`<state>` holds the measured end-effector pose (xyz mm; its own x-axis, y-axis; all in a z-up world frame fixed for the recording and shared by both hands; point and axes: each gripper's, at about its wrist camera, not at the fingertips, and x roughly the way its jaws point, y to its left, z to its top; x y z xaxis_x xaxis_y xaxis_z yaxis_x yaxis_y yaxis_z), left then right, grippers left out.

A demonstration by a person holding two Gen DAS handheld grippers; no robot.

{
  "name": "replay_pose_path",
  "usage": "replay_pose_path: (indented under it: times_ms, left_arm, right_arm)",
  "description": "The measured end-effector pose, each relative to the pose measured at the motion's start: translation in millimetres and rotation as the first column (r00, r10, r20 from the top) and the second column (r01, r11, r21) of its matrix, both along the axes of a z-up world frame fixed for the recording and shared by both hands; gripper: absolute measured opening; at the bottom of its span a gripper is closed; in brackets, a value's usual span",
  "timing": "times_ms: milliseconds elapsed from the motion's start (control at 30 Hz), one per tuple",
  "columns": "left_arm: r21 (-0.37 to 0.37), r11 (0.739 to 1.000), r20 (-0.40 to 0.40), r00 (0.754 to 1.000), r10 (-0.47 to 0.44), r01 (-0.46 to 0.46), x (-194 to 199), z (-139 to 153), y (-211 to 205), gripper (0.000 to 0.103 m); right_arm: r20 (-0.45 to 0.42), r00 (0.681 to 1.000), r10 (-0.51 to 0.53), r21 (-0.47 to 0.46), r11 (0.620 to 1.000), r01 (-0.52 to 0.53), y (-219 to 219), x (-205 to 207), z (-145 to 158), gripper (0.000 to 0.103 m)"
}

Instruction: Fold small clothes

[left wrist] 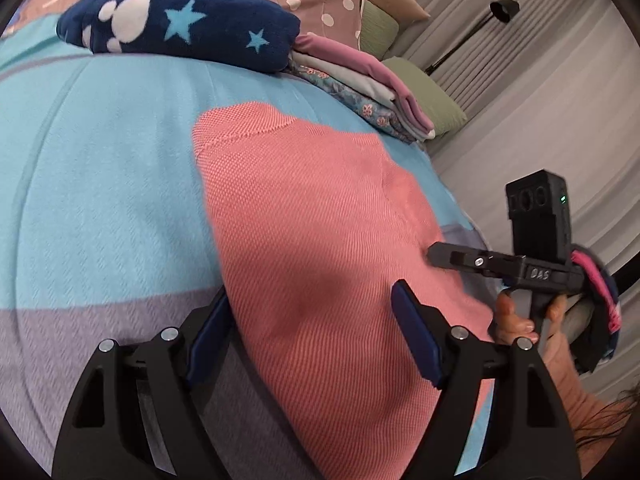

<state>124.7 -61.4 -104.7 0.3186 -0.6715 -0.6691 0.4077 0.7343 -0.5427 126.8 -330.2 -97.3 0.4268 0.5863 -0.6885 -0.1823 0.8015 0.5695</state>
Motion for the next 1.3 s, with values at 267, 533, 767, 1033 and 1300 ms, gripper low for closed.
replay_pose_path:
  times_ms: [267, 533, 767, 1033, 1300]
  left_arm:
    - [0.02, 1.0, 0.022, 1.0, -0.014, 0.014, 12, -1, -10, 0.072]
    - [0.005, 1.0, 0.019, 1.0, 0.001, -0.001, 27, -4, -9, 0.05]
    - [0.046, 0.999, 0.065, 0.998, 0.0, -0.003, 22, 2, -16, 0.036]
    - [0.074, 0.997, 0.156, 0.988, -0.008, -0.004, 7, 27, -18, 0.026]
    - [0.066, 0.998, 0.268, 0.963, -0.022, 0.004, -20, 70, -21, 0.024]
  right_arm:
    - [0.067, 0.998, 0.009, -0.106, 0.994, -0.002, 18, 12, 1, 0.066]
    - [0.124, 0.992, -0.001, -0.137, 0.99, 0.018, 21, 13, 0, 0.048]
    - [0.163, 0.987, 0.009, -0.167, 0.986, 0.019, 27, 11, 4, 0.03]
    - [0.211, 0.977, -0.026, -0.158, 0.986, 0.06, 28, -2, 21, 0.021]
    - [0.367, 0.929, -0.051, -0.204, 0.97, 0.134, 37, -40, 66, 0.019]
